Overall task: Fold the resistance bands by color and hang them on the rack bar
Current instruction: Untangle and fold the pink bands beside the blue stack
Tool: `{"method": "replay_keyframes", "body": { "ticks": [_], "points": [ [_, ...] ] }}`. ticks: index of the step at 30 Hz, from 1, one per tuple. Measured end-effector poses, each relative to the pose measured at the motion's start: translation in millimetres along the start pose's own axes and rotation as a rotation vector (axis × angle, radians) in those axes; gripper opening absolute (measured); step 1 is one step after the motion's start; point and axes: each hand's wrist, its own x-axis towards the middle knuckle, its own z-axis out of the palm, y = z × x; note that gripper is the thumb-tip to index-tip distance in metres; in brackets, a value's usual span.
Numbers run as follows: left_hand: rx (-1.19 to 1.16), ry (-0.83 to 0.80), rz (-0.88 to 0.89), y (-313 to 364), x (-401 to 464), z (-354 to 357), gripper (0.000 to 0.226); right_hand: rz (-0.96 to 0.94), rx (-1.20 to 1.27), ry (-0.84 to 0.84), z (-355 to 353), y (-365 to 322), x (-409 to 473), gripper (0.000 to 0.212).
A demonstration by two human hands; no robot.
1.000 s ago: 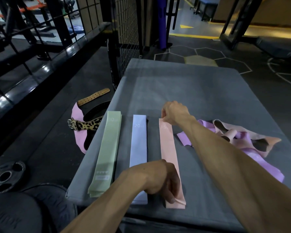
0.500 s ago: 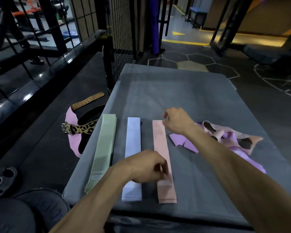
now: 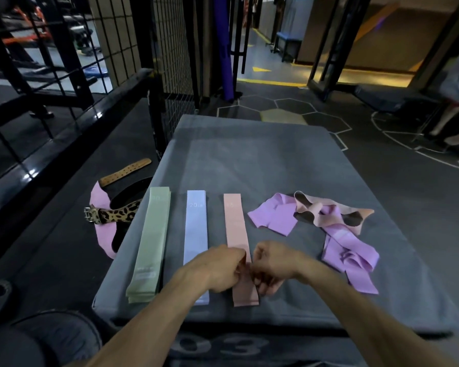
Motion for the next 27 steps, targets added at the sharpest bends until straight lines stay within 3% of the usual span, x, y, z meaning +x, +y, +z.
{"method": "replay_keyframes", "body": {
  "ticks": [4,6,9,11,13,16,22,24,27],
  "points": [
    [-0.012,-0.017,0.000,-1.9,3.9,0.1,0.008,-0.007,0.102,0.121,-14.6,7.7,-4.9,0.014],
    [-0.006,0.004,0.000,-2.9,7.3,-1.0,0.010,-0.073,0.086,0.365,-37.3,22.0,-0.6,0.007],
    [0.018,0.064,0.027,-2.6,12.5,-5.0,0.011,-0.088,-0.162,0.831,-79.3,49.7,7.4,0.002],
    [0.015,0.090,0.042,-0.8,15.5,-7.3,0.008,-0.044,-0.161,1.041,-97.8,62.7,11.8,0.011],
    [0.025,0.106,0.047,2.9,17.1,-9.0,0.007,-0.026,-0.162,1.097,-106.0,73.5,20.4,0.029],
    [0.050,0.122,0.066,6.9,20.0,-8.9,0.008,-0.002,-0.352,1.054,-102.7,86.6,35.6,0.047],
    [0.052,0.125,0.070,7.3,19.3,-10.1,0.009,0.077,-0.450,1.223,-101.5,97.7,49.7,0.021],
    [0.038,0.130,0.066,6.5,17.7,-10.9,0.010,0.026,-0.380,1.280,-102.4,97.3,46.6,0.020],
    [0.008,0.152,0.065,5.9,16.4,-12.2,0.009,-0.057,0.013,1.310,-116.2,80.8,29.5,0.017]
  ]
}}
